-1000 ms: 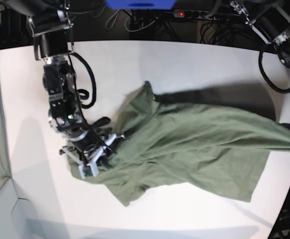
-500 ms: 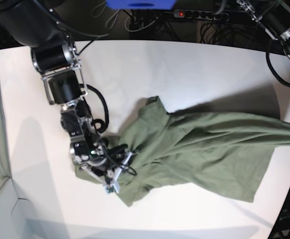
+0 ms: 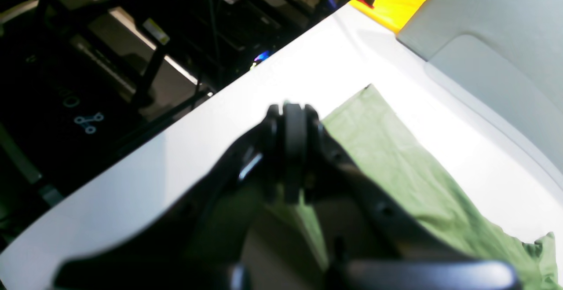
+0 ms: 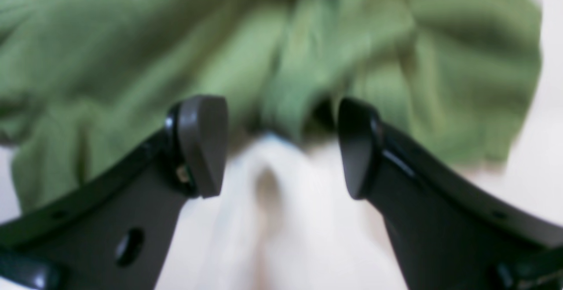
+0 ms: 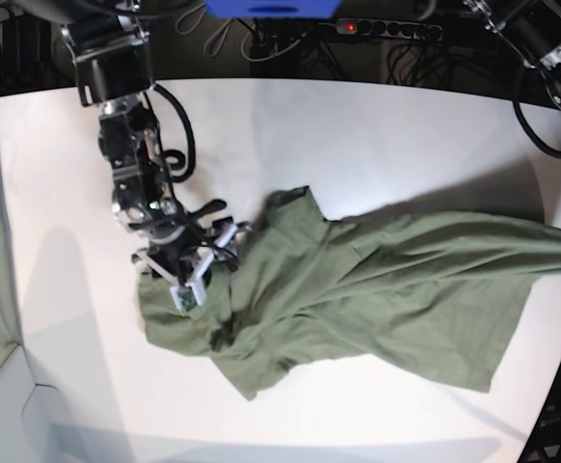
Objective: Layout the t-shirt on the table in an organized manner, then fold the t-shirt properly
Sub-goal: 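Release and regrasp the shirt fabric with the right gripper, spreading it, then grasp the bunched shirt fabric with the right gripper and hold it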
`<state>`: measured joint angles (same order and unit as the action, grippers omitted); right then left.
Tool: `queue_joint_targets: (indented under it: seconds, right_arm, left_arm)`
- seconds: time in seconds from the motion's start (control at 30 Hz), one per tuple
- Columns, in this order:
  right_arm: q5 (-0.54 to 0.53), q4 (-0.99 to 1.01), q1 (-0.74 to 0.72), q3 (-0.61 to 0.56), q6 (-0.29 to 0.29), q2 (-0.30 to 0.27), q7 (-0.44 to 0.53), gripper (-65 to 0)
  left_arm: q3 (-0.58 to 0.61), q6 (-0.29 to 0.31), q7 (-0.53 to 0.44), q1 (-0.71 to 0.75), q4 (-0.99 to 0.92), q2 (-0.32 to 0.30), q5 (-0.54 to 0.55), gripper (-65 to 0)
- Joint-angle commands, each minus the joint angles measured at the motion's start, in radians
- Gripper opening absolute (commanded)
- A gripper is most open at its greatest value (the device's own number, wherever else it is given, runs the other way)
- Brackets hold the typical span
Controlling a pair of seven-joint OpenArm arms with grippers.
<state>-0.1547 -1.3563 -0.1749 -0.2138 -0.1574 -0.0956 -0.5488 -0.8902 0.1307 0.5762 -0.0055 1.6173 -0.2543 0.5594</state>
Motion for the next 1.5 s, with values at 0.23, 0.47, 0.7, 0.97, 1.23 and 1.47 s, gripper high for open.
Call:
queue_joint_targets:
  seconds: [0.23, 0.47, 0.7, 0.97, 1.23, 1.47]
  right_arm:
    - [-0.004, 0.064, -0.019, 0.009, 0.002, 0.003, 0.083, -25.2]
    - [-0.004, 0.216, -0.108, 0.007, 0.002, 0.003, 0.152, -25.6]
    - [-0.004, 0.248, -0.147, 0.007, 0.002, 0.001, 0.23, -51.2]
    - [-0.004, 0.217, -0.219, 0.083, 0.002, -0.029, 0.238, -65.0]
    - [-0.001, 0.113, -0.214, 0.144, 0.0, -0.033, 0.192, -65.0]
    - [-0.001, 0.151, -0.223, 0.034, -0.028, -0.077, 0.012, -65.0]
  left_arm:
    - [-0.004, 0.004, -0.026, -0.012, 0.016, -0.018, 0.008, -64.7]
    - [-0.004, 0.004, -0.026, -0.008, 0.015, -0.017, 0.008, -64.7]
    - [-0.004, 0.004, -0.026, 0.014, 0.011, -0.017, 0.008, -64.7]
    - [-0.005, 0.004, -0.115, 0.037, -0.061, -0.033, 0.008, -64.7]
    - [-0.002, 0.004, -0.157, 0.071, -0.074, -0.041, 0.015, -64.7]
    - [0.001, 0.004, -0.157, 0.071, -0.073, -0.04, 0.015, -64.7]
